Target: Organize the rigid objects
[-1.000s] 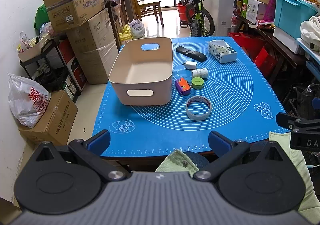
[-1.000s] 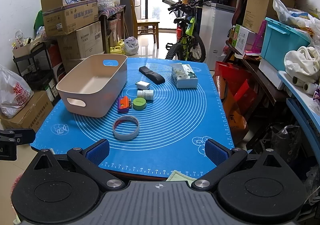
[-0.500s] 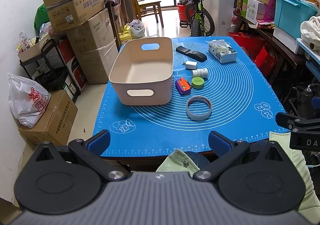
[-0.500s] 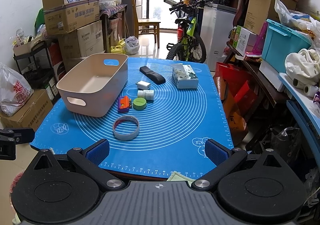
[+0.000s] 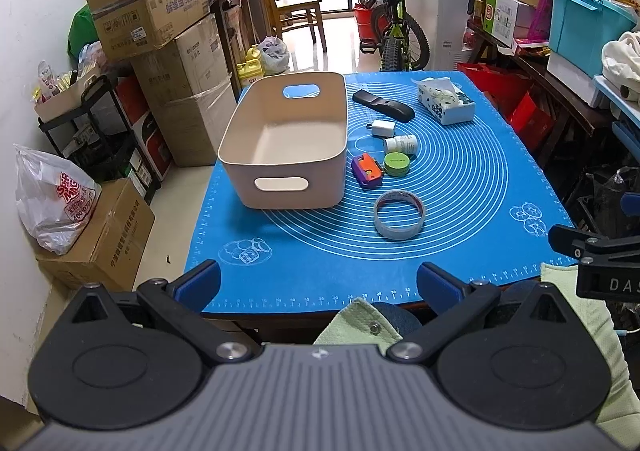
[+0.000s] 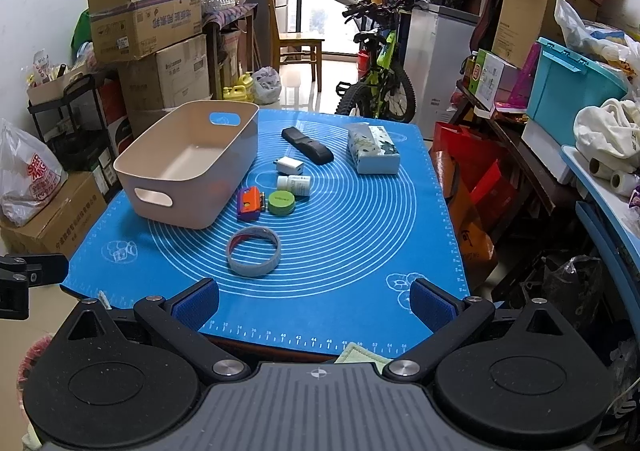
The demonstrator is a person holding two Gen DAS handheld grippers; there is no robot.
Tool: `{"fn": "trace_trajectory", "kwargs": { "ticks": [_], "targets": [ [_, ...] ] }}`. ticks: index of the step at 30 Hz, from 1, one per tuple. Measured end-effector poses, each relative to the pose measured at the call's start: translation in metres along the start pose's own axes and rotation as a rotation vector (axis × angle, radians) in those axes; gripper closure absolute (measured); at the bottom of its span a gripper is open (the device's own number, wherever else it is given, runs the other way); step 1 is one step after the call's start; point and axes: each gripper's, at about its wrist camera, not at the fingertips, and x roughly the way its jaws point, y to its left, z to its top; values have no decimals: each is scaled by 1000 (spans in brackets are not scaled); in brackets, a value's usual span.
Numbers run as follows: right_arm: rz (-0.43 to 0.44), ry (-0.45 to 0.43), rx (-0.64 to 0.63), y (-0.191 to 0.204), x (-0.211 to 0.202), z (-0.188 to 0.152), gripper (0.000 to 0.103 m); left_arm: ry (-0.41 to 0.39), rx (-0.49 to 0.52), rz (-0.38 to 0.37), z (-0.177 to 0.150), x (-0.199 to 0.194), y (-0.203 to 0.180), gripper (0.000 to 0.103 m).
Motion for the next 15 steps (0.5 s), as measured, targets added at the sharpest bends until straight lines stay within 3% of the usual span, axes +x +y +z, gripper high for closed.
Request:
{"fn": "trace_trajectory", "kwargs": {
  "ticks": [8,15],
  "targets": [
    [12,-1,-17,4,9,11,2,4,-17,-2,13,13,9,0],
    [28,-11,-36,12,40,41,2,22,-29,23,38,50,33,0]
  ]
}}
